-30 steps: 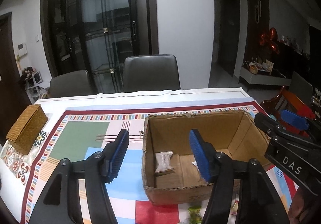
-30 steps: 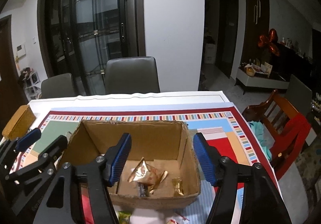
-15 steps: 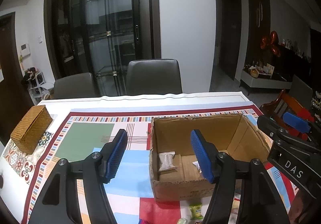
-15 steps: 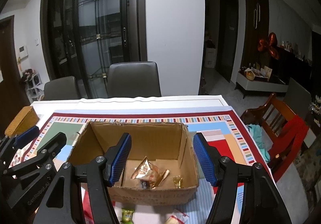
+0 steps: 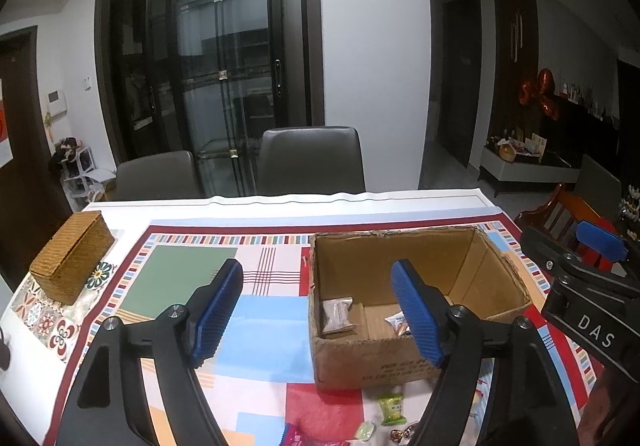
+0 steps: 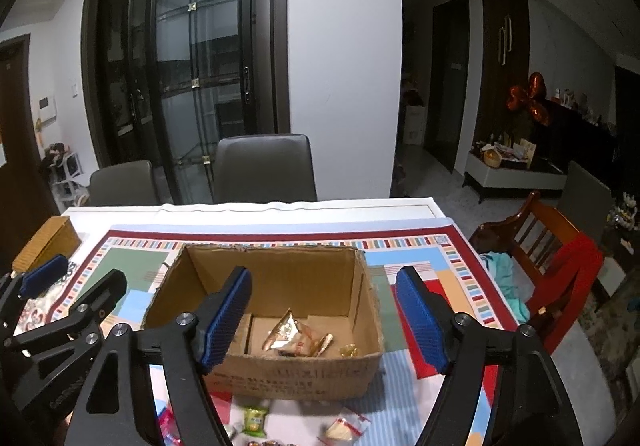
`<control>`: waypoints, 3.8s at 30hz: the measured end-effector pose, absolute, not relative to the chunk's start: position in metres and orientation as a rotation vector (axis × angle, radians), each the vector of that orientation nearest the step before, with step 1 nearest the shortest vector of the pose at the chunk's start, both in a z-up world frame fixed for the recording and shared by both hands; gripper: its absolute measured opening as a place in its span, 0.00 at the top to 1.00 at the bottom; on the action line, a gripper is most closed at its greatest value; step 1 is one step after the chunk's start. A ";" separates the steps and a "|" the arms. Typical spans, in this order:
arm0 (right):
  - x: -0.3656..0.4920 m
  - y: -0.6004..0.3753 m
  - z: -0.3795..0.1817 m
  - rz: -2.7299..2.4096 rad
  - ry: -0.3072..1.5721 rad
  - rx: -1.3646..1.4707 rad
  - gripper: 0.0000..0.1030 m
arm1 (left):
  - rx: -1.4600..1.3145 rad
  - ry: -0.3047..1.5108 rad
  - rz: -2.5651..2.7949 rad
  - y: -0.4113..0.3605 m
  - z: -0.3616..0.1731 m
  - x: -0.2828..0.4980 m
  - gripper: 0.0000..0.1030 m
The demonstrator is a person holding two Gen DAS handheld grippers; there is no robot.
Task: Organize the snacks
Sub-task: 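Withdraw both open tools from the box back toward the remaining snacks, then close the left tool on the pink-red pastry while the right tool grasps the twisted brown candy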
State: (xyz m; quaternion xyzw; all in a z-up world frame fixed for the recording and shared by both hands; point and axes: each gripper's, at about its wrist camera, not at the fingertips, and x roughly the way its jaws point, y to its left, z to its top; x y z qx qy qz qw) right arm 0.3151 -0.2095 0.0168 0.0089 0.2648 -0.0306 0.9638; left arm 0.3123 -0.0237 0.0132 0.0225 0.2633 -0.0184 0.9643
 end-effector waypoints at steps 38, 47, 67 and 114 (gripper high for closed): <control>0.269 -0.188 -0.014 -0.035 0.589 0.012 0.23 | 0.086 0.552 -0.001 0.003 -0.022 0.261 0.02; 0.263 -0.183 -0.026 -0.026 0.616 0.003 0.23 | 0.089 0.576 -0.006 0.009 -0.034 0.256 0.02; 0.252 -0.173 -0.069 -0.004 0.703 -0.011 0.23 | 0.117 0.650 -0.038 0.008 -0.078 0.235 0.02; 0.282 -0.150 -0.182 0.039 1.001 -0.034 0.24 | 0.155 0.911 -0.156 -0.001 -0.185 0.265 0.06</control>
